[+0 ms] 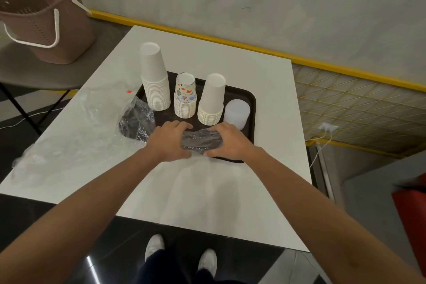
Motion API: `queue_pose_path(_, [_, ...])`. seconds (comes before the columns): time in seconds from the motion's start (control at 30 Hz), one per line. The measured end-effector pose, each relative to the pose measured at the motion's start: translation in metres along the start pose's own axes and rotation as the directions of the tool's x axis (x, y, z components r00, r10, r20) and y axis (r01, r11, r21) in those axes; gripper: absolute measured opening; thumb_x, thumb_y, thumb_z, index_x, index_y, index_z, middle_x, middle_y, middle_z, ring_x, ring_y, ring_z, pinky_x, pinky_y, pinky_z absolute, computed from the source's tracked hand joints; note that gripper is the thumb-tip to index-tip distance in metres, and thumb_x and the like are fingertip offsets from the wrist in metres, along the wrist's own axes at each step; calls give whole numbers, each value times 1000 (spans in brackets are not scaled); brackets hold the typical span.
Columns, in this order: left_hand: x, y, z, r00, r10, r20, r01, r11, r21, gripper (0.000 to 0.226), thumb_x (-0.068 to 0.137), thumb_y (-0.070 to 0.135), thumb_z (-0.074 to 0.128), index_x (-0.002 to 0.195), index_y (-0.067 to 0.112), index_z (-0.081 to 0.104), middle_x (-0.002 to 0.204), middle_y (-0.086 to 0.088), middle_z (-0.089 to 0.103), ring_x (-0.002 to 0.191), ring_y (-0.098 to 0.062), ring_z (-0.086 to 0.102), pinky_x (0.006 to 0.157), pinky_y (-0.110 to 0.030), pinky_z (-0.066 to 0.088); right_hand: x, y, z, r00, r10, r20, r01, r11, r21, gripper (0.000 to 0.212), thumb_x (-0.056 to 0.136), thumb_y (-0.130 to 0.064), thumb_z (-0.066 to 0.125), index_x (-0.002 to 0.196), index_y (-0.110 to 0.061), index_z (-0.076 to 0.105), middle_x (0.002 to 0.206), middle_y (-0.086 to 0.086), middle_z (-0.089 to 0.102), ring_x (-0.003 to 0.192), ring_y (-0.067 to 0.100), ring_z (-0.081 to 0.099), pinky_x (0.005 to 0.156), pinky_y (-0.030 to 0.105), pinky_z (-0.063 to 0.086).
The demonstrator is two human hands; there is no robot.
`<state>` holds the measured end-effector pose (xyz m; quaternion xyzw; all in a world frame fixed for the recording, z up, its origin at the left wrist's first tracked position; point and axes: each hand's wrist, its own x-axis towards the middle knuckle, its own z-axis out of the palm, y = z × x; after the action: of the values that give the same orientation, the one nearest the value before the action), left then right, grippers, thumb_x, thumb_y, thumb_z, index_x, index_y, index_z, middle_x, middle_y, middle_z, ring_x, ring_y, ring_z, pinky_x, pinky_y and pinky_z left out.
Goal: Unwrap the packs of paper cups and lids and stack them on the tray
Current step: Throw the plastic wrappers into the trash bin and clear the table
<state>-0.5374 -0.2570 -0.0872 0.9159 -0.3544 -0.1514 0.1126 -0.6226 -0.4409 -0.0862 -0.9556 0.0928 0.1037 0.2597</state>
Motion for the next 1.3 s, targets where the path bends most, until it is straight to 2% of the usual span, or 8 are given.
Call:
queue_pose_path(0.2, [5, -19, 7, 995, 94, 14, -95, 992, 82, 38, 85, 30, 62, 122, 23, 58, 120, -2, 62, 111, -25, 55, 94, -38, 42, 3, -16, 21, 998, 51, 33, -46, 990, -132, 76, 70, -48, 76, 134, -24, 43, 137, -1, 43, 127, 20, 38, 105, 38, 31])
queue_pose_path(0.37, [8, -28, 4, 986, 167, 7, -166, 986, -23, 18, 87, 22, 61, 104, 25, 67, 104, 1, 70, 101, -23, 62, 89, -39, 47, 4, -22, 33, 996, 45, -74, -58, 980, -193, 40, 83, -35, 66, 120, -26, 58, 136, 1, 47, 130, 22, 35, 107, 37, 26])
queue_pose_path(0.53, [6, -35, -6, 961, 217, -174, -251, 947, -201, 22, 79, 21, 70, 101, 20, 68, 98, 0, 72, 94, -19, 64, 81, -37, 51, 1, -33, 30, 968, 77, -239, -105, 989, -108, 21, 89, -31, 60, 100, -15, 66, 117, 3, 57, 110, 21, 46, 92, 35, 32])
queue_pose_path(0.77, [-5, -67, -39, 926, 36, -376, -165, 934, -316, 39, 74, 26, 68, 112, 17, 63, 108, -4, 68, 102, -22, 59, 86, -36, 50, -1, -61, 14, 931, 103, -349, -20, 973, 232, 11, 86, -7, 55, 77, -7, 47, 75, 8, 56, 69, 20, 49, 65, 34, 44])
queue_pose_path(0.9, [-18, -86, -53, 956, -103, -273, 70, 990, -126, 75, 67, 37, 77, 132, 20, 44, 134, -10, 45, 123, -32, 38, 97, -44, 38, 1, -76, 6, 898, 146, -414, -25, 959, 284, 2, 95, -10, 45, 93, -11, 45, 86, 4, 58, 73, 17, 53, 64, 24, 42])
queue_pose_path(1.03, [-29, -102, -46, 979, -168, -119, 184, 974, 133, 102, 60, 59, 76, 140, 27, 22, 141, -14, 30, 127, -34, 31, 102, -44, 32, 4, -84, 12, 889, 94, -447, -21, 986, 164, 26, 97, -6, 39, 107, -14, 62, 99, -1, 49, 90, 13, 50, 79, 23, 43])
queue_pose_path(1.2, [-34, -107, -30, 975, -220, 4, 216, 962, 168, 102, 61, 61, 76, 139, 31, 18, 133, -14, 40, 122, -34, 38, 101, -44, 31, 6, -91, 28, 906, 125, -404, -64, 985, 161, 34, 95, -3, 44, 123, -13, 60, 118, 7, 53, 106, 20, 54, 99, 28, 43])
queue_pose_path(1.3, [-33, -108, -23, 973, -231, 7, 230, 970, 84, 92, 66, 46, 79, 137, 29, 22, 126, -12, 45, 117, -33, 45, 99, -46, 30, 5, -95, 36, 931, 80, -357, -16, 984, 179, 40, 90, -4, 52, 128, -13, 57, 107, -2, 49, 98, 16, 55, 94, 29, 46])
